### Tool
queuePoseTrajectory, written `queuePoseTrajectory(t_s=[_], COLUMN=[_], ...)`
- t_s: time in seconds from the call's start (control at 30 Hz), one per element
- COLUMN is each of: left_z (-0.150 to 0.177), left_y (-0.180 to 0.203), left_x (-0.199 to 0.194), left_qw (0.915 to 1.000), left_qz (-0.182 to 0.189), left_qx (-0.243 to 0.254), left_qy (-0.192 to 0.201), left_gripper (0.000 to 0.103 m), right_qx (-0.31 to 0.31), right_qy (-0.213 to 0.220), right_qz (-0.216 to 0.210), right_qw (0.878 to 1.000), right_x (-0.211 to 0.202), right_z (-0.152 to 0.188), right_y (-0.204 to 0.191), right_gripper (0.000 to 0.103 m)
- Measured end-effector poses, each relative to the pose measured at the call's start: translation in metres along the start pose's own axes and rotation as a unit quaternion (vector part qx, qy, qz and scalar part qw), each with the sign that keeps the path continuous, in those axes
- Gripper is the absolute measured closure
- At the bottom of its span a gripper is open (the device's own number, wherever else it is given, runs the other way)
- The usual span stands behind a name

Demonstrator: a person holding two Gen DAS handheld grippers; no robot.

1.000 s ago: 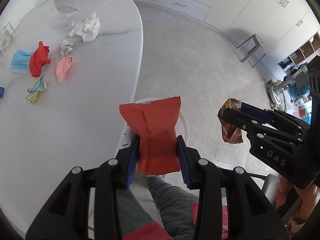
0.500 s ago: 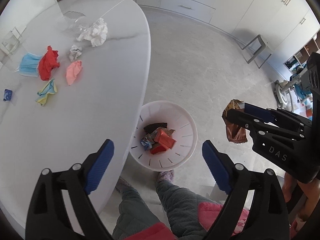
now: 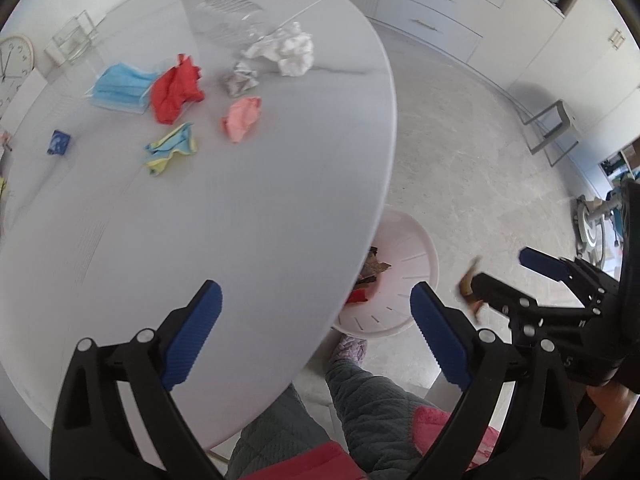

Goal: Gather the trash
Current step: 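Move both open grippers back toward the table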

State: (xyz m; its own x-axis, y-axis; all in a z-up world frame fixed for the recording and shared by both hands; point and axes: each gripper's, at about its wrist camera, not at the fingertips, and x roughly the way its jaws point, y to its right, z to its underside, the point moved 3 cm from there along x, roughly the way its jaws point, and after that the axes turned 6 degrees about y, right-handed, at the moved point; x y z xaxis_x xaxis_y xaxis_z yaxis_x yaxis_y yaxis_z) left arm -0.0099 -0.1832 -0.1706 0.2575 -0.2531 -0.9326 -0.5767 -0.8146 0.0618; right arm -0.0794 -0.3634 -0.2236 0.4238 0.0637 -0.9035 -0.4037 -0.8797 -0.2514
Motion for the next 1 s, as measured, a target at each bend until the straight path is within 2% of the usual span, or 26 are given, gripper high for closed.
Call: queuePoseTrajectory(t_s=[0.53, 0.6, 1.0], left_z=[-0.004, -0.006, -0.013], left_y=[-0.067, -0.075, -0.113], left_x=[-0.013, -0.013, -0.013], left_qw=[0.9992, 0.9989, 0.9973], left_qz=[-0.012, -0.015, -0.031], left_qx=[-0.036, -0.042, -0.064], left_qy=[0.012, 0.014, 0.019], left_gripper=[0.01, 0.008, 0.008], right_qx=[0.013, 0.012, -0.001], right_qy=[0.017, 0.019, 0.027], right_qz=[0.005, 0.007, -0.002], right_qw=[1.0, 1.0, 1.0], right_x=[-0.004, -0.004, 0.008], right_z=[-0.015, -0.019, -0.047], right_y=[-0.034, -0.039, -0.073], right_gripper=[0.006, 0.005, 0.004])
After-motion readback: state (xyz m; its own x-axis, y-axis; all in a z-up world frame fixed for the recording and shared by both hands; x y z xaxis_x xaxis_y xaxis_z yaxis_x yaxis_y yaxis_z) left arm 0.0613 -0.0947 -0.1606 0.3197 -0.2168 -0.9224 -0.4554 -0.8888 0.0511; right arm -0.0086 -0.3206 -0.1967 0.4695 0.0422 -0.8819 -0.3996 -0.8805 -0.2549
